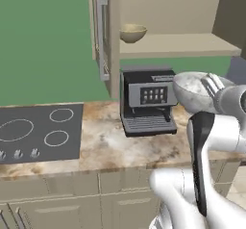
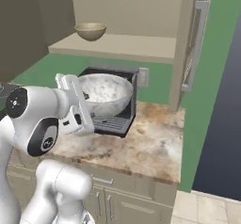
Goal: Take the smaller bowl and place it next to the appetizer plate on the dining counter , and place the larger bowl next to the plate with cooked food.
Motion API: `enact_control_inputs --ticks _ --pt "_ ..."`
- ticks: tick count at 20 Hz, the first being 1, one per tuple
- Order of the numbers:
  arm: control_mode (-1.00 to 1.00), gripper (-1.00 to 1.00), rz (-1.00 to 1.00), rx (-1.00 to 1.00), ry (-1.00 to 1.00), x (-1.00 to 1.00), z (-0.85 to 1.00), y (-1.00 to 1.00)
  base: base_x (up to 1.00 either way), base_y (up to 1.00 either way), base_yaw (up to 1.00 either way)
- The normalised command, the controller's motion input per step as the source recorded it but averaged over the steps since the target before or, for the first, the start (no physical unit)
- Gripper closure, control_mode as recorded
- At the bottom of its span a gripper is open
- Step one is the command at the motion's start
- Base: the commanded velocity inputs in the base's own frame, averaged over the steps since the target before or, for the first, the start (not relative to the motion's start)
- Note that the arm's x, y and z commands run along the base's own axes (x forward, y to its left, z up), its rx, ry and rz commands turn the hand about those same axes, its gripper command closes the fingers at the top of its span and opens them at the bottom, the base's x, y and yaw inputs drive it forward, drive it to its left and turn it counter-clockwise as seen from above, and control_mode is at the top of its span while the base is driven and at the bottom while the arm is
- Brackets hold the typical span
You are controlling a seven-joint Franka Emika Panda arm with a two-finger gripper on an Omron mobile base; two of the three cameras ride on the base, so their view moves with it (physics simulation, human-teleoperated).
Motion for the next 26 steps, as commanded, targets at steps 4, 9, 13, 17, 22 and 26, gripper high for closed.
enact_control_inputs --ticks 4,9,13,17,22,26 --pt "1.00 1.00 0.00 0.00 0.00 0.00 0.00 0.00 -0.61 -0.04 0.81" --pt "1.00 1.00 0.00 0.00 0.00 0.00 0.00 0.00 -0.36 0.00 0.88" --pt "1.00 1.00 0.00 0.00 0.00 0.00 0.00 0.00 -0.07 0.01 0.97" --pt "1.00 1.00 0.00 0.00 0.00 0.00 0.00 0.00 0.00 0.06 0.99" --pt "1.00 1.00 0.00 0.00 0.00 0.00 0.00 0.00 0.00 0.04 1.00" --pt "1.00 1.00 0.00 0.00 0.00 0.00 0.00 0.00 0.01 0.03 0.93"
